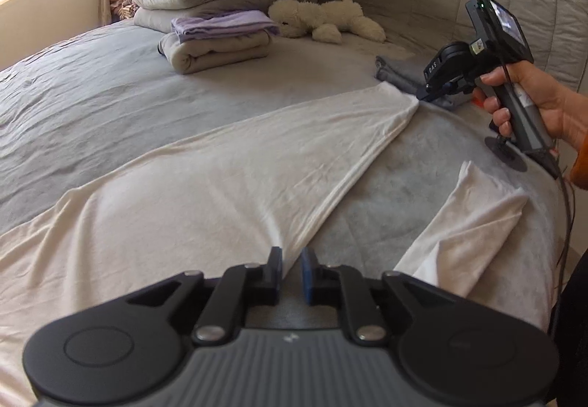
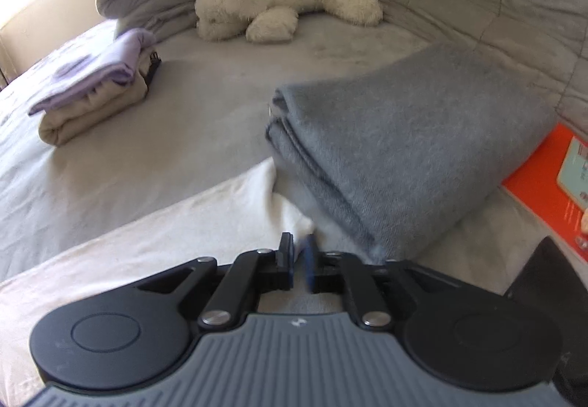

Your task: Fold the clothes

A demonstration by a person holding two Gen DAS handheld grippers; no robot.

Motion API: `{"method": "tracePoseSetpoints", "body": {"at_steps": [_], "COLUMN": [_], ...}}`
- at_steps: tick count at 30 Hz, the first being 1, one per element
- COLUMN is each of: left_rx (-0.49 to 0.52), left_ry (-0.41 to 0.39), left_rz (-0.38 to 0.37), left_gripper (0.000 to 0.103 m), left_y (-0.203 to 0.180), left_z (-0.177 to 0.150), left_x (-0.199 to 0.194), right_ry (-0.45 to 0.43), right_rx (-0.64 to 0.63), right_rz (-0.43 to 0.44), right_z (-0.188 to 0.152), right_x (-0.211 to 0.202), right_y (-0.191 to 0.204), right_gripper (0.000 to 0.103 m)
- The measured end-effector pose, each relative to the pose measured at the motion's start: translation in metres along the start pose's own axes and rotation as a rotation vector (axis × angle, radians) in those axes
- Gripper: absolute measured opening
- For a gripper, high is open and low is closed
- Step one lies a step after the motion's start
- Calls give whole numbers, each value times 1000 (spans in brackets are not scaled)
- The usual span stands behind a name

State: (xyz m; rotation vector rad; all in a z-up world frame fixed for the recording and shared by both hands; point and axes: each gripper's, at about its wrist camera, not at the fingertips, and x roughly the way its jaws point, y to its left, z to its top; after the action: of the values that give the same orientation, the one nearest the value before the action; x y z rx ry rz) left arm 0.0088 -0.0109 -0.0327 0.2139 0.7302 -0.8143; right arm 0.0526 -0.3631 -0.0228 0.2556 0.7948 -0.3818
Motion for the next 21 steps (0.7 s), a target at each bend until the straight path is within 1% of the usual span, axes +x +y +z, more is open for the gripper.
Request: {"method": "tracePoseSetpoints", "body": {"at_steps": [2,3,4,5,9,13,16,21], "left_rx": [-19,-29,-40,-51,-121,-173,-207,-287], "left_ry": [-16,-20,-19,-14,-6,-7,-2,-4], "left_rz": [9,18,25,31,61,110,148,212], "left_gripper": [30,31,32,32,32,32,33,33], "left_y": [4,6,9,12,29,47,61,91], "left_z": [1,2,1,1,-2,-8,-13,-23], "left_x": [-6,-9,-11,-13,-23,-35,-44,-54], "right_ry": [-17,-22,-20,-17,-12,-2,21,64], "right_rx": [1,2,4,6,-15,-43,-61,-99], "right_rz": [5,11,25,39,94,155,199,238], "right_z": [1,1,2,2,2,-6,-16,-31], "right_x": [-6,-9,-11,-12,-23,-35,-40,-39], "right_y": [3,5,9,13,34,56,71,92], "right_gripper": [17,22,29,32,33,33,33,33]}}
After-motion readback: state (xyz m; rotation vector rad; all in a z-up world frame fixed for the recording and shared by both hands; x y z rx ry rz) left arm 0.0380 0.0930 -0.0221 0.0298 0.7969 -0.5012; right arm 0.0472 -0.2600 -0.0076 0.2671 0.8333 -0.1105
